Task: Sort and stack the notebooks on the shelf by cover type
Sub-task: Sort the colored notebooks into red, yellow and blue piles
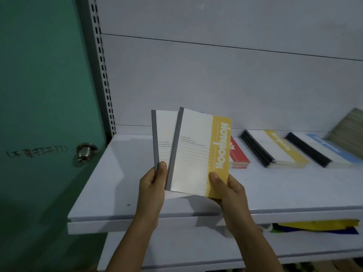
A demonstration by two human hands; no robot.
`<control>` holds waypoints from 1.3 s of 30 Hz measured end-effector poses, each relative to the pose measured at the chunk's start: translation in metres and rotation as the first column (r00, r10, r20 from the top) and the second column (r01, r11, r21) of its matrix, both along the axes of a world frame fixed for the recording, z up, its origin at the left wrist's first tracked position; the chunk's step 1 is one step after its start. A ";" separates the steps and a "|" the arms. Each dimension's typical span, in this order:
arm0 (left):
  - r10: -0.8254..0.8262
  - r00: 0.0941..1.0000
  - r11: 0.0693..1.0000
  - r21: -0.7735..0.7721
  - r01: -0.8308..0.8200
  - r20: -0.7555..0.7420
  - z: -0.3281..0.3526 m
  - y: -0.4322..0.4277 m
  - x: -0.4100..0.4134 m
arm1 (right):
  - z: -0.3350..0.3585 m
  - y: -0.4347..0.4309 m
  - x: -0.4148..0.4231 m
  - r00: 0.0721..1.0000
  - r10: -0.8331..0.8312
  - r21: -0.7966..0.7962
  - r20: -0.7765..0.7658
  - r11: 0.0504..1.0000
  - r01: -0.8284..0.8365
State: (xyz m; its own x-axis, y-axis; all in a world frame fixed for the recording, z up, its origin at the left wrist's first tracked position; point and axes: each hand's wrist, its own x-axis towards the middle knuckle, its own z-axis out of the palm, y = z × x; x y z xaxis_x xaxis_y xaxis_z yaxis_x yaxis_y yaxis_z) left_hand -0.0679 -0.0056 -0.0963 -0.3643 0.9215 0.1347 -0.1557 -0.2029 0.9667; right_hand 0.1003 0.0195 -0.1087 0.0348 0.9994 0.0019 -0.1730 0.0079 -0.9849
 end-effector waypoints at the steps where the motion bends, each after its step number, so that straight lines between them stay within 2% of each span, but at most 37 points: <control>1: 0.014 1.000 1.000 0.012 -0.013 -0.022 0.000 0.000 0.012 | 0.001 -0.003 0.013 0.999 -0.037 0.003 -0.023 0.999 0.037; 5: 0.078 0.994 0.997 0.022 -0.076 -0.071 -0.004 0.000 0.056 | 0.005 -0.017 0.075 0.985 -0.173 0.013 -0.025 0.985 0.173; 11: 0.092 0.978 0.995 -0.027 -0.098 -0.185 -0.009 -0.002 0.135 | 0.010 -0.034 0.173 0.959 -0.239 0.047 0.152 0.971 0.235; 18: 0.027 0.980 1.000 -0.001 -0.028 -0.197 -0.013 -0.015 0.221 | 0.009 -0.057 0.251 0.978 -0.192 -0.016 0.080 0.981 0.194; 24: -0.070 0.994 0.997 -0.017 0.069 -0.089 -0.013 -0.031 0.287 | 0.004 -0.075 0.291 0.984 -0.141 0.030 0.109 0.990 0.139; 28: -0.150 0.976 0.989 -0.043 0.145 -0.160 -0.011 -0.030 0.311 | 0.005 -0.080 0.301 0.980 -0.117 0.107 0.159 0.989 0.101; 31: -0.159 0.983 0.986 -0.075 0.152 -0.096 -0.012 -0.017 0.319 | 0.010 -0.073 0.309 0.961 -0.114 0.156 0.253 0.985 0.076; 33: -0.158 0.986 0.983 -0.107 0.152 -0.054 -0.013 -0.005 0.320 | 0.014 -0.061 0.314 0.931 -0.123 0.150 0.343 0.986 0.076; 36: -0.169 0.986 0.979 -0.115 0.169 0.014 -0.014 0.018 0.324 | 0.019 -0.035 0.320 0.786 -0.224 0.225 0.577 0.968 0.111; 37: -0.182 0.983 0.976 -0.111 0.185 0.038 -0.013 0.028 0.325 | 0.020 -0.024 0.324 0.764 -0.275 0.261 0.584 0.955 0.144; 39: -0.223 0.973 0.971 -0.075 0.227 0.056 -0.007 0.052 0.327 | 0.022 0.003 0.335 0.833 -0.318 0.229 0.454 0.945 0.236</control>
State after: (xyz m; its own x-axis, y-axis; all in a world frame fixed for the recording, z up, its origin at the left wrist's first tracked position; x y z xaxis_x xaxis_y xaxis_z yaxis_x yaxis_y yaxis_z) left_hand 0.2592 0.0459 -0.1033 -0.1505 0.9876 0.0444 -0.2343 -0.0793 0.9689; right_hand 0.4352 0.0222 -0.0869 0.2637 0.9327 0.2460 0.3513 0.1446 -0.9250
